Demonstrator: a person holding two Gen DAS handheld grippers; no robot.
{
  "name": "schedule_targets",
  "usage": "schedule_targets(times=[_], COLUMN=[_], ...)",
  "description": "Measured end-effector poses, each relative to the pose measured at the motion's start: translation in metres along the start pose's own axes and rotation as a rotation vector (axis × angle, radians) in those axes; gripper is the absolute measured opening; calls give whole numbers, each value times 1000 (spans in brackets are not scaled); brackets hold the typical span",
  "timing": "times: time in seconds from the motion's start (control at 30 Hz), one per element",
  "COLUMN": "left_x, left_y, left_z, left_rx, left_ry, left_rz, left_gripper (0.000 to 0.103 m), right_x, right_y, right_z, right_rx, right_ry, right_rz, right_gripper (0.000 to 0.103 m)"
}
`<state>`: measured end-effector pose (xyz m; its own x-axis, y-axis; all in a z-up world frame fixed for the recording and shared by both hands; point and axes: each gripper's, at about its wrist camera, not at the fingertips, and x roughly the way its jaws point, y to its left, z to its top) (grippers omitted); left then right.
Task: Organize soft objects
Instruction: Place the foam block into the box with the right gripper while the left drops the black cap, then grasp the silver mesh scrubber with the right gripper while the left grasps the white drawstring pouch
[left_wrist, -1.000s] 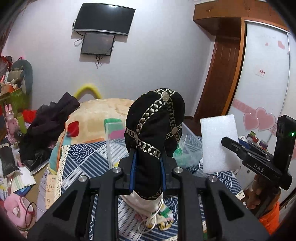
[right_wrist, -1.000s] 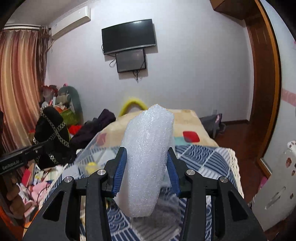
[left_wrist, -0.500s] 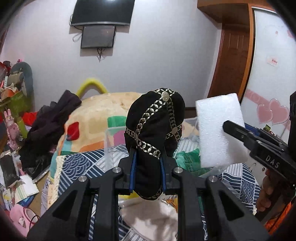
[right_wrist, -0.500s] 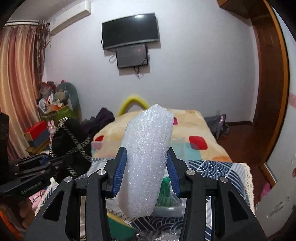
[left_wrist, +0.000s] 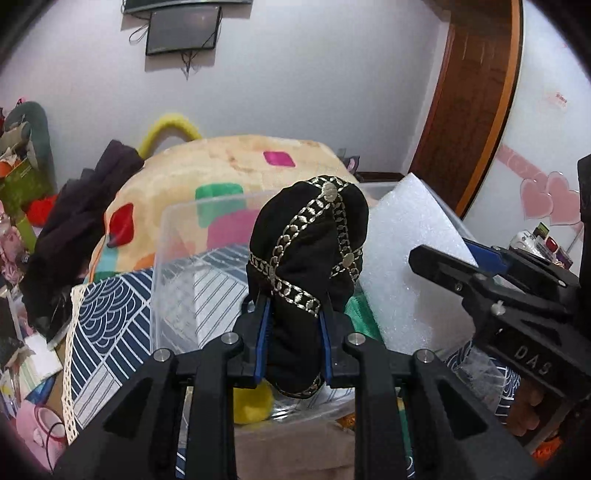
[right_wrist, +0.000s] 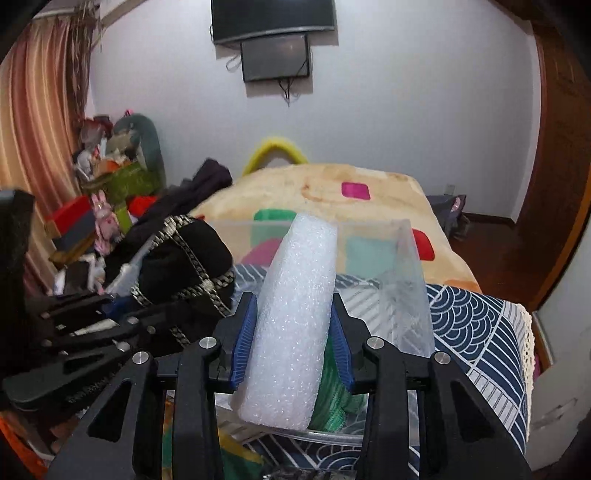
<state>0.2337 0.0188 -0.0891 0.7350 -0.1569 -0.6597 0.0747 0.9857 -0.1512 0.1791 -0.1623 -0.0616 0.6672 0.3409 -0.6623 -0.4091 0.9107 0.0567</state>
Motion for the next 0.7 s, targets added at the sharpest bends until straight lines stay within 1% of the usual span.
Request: schedule_targets(times=[0.07, 0.1, 0.17, 0.23, 0.33, 0.37, 0.4, 0.43, 0.47, 0.5, 0.57, 0.63, 0.7], left_x=[1, -1, -7, -16, -30, -34, -40, -45, -51, -57, -69, -80, -90], left_y=[1, 2, 4, 5, 4, 3, 3, 2, 1, -1, -3, -5, -8], left_z=[-1, -1, -1, -1, 1, 2, 3, 3, 3, 2, 0, -3, -7], left_rx=[-6, -11, -19, -22, -18, -17, -16, -14, -12, -9, -8, -6, 5], left_ry=[9, 10, -6, -30, -64, -73, -83, -92, -104, -117, -140, -164, -183], left_rz=[0, -2, -9, -7, -3, -3, -2, -2, 2, 6, 2, 3, 11], left_gripper=[37, 40, 53, 59, 60, 62, 63, 68, 73, 76, 90, 97, 99], right_x=[-1, -3, -6, -13, -26, -32, -35, -39, -46, -52, -60, -71, -80], right_y=[0, -1, -3, -4, -5, -6, -6, -6, -6, -5, -2, -1, 0], right_z=[-2, -2, 0, 0, 4, 5, 7, 8, 9, 10, 12, 12, 10], right_rx=[-6, -4, -3, -7, -12, -9, -7, -7, -10, -15, -17, -14, -12], right_ry=[3, 3, 5, -10, -48, -63, -75, -89, -106, -123, -146, -171, -198], right_rz=[-22, -27, -23, -35, -55, -55, -55, -56, -60, -66, -67, -54, -54], right_gripper=[36, 39, 45, 54, 59, 60, 64, 68, 69, 70, 72, 81, 83])
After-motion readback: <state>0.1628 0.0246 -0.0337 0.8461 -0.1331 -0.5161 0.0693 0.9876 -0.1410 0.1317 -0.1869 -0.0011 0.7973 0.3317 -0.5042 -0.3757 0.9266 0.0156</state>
